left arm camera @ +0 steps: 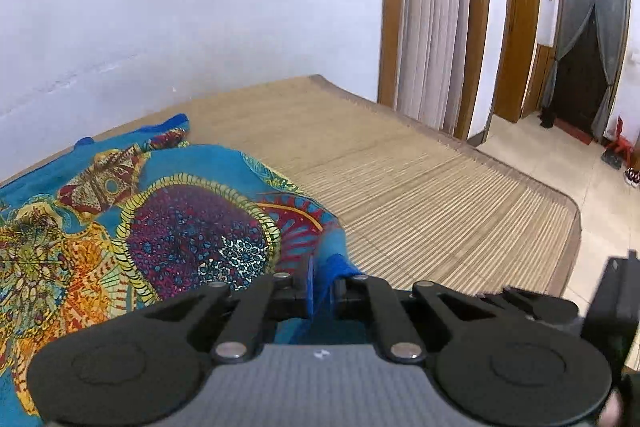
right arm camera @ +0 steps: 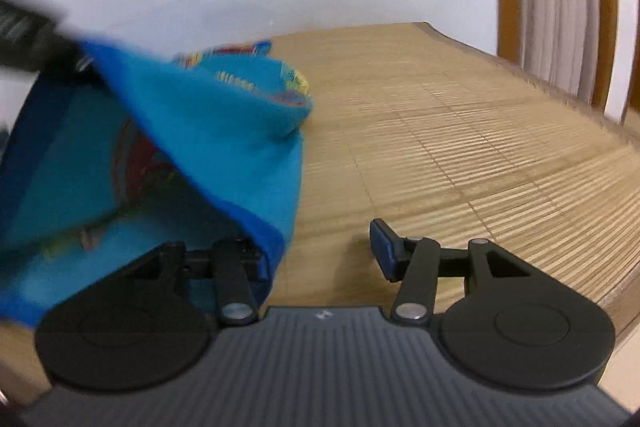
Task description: Fold clothes
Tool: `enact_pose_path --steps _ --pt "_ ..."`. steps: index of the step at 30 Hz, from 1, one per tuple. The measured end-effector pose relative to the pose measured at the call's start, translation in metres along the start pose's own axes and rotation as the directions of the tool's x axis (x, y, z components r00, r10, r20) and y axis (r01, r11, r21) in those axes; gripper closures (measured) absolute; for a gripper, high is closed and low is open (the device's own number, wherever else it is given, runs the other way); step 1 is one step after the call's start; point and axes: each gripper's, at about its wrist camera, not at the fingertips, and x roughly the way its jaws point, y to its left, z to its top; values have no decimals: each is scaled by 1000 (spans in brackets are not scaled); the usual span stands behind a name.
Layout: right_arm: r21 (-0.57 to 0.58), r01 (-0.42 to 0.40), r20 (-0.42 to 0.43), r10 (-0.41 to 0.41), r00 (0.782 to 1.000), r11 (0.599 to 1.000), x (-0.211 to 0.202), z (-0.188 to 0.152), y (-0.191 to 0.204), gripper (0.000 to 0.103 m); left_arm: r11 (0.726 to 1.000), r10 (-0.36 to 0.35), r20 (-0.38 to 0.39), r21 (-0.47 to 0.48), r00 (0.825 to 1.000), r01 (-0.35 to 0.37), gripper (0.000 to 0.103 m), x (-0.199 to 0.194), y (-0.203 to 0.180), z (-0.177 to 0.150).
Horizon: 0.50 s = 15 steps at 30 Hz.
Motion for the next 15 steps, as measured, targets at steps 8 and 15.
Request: enact_pose_path --steps 8,15 --pt "-85 81 95 -73 993 993 -6 26 11 100 998 -57 -34 -39 998 56 91 -33 7 -20" --pt "-59 178 70 -174 982 982 -23 26 -12 100 886 308 -208 -293 928 -360 83 -101 151 -87"
